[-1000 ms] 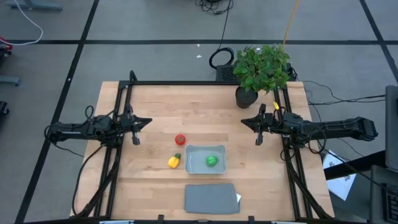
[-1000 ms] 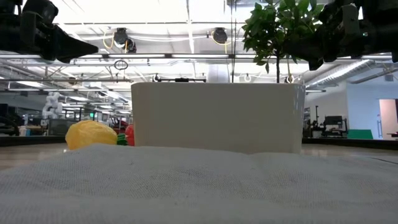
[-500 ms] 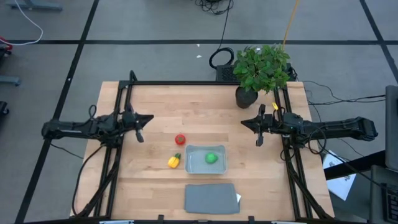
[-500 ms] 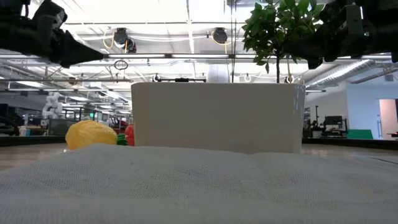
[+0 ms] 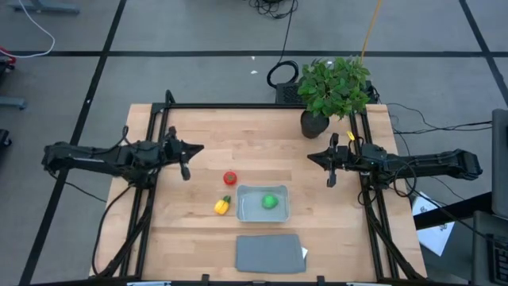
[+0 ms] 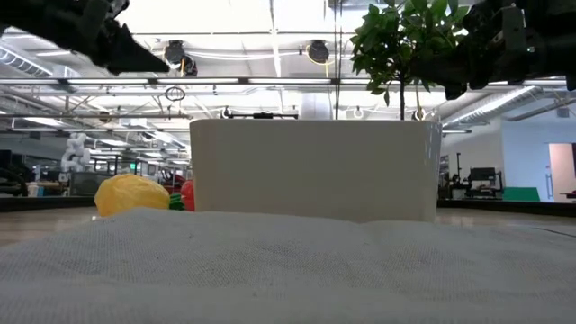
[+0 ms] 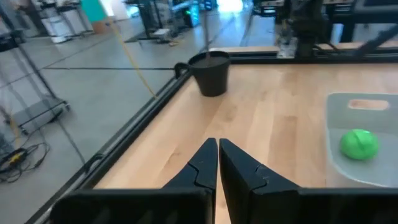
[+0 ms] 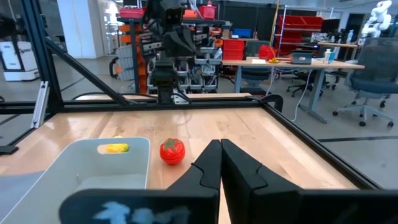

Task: Pick and placing Produce into tupperware
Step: Put the tomato into the bin

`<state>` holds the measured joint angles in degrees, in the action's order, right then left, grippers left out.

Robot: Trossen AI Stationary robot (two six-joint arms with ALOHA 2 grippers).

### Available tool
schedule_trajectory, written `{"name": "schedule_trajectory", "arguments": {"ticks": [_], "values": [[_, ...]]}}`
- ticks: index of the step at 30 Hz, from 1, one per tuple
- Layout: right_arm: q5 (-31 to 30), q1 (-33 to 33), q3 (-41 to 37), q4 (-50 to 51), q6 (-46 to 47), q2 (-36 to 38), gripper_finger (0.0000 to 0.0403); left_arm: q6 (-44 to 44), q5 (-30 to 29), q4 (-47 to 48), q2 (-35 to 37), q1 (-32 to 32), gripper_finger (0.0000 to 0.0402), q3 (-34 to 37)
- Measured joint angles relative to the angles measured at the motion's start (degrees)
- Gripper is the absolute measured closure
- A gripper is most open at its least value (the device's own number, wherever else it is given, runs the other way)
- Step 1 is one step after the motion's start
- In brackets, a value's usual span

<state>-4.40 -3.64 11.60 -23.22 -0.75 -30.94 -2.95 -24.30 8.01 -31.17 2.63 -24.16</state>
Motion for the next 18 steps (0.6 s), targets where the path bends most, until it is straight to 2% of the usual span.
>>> {"name": "schedule_trajectory", "arguments": {"ticks": [7, 13, 18], "values": [[0.0, 0.0, 0.0, 0.2, 0.0, 0.0, 0.0403, 0.5, 2.3, 4.0, -8.7, -0.4, 0.038, -10.8], [0.1, 0.0, 0.0, 0.2, 0.1, 0.0, 0.0403, 1.1, 12.2, 16.0, -17.0, -5.6, 0.038, -23.9], [0.1, 0.0, 0.0, 0.2, 1.6, 0.0, 0.0403, 1.3, 19.6, 23.1, -24.4, -9.9, 0.038, -31.8]]}}
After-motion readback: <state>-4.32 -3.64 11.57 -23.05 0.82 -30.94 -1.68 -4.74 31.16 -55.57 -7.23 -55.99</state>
